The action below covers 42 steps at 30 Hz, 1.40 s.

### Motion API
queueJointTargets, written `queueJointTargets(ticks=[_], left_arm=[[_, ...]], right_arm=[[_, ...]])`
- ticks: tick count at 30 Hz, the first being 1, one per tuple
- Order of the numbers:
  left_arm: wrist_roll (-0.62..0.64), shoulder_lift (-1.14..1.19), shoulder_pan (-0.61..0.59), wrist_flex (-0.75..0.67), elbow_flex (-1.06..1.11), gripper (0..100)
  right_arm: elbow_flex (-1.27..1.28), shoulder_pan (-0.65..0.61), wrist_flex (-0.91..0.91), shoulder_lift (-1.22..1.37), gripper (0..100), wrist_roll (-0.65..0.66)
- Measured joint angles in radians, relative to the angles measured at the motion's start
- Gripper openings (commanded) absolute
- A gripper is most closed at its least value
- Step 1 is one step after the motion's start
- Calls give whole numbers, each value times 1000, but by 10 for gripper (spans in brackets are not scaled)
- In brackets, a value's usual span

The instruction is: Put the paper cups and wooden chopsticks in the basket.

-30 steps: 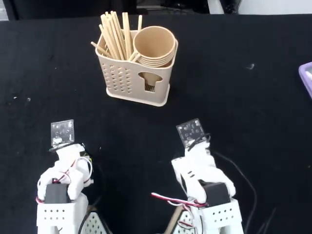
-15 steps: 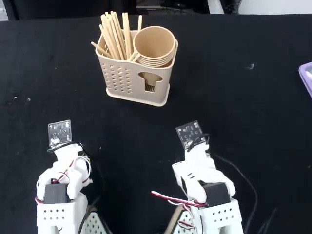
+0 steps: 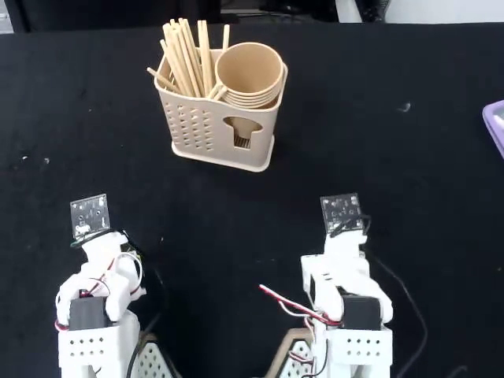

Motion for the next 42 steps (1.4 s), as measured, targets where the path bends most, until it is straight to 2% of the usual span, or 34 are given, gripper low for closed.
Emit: queueJointTargets(ticks=[42], left_arm=[[0,-3,-6,0,0,30]], right_arm=[[0,-15,0,0,32,0]])
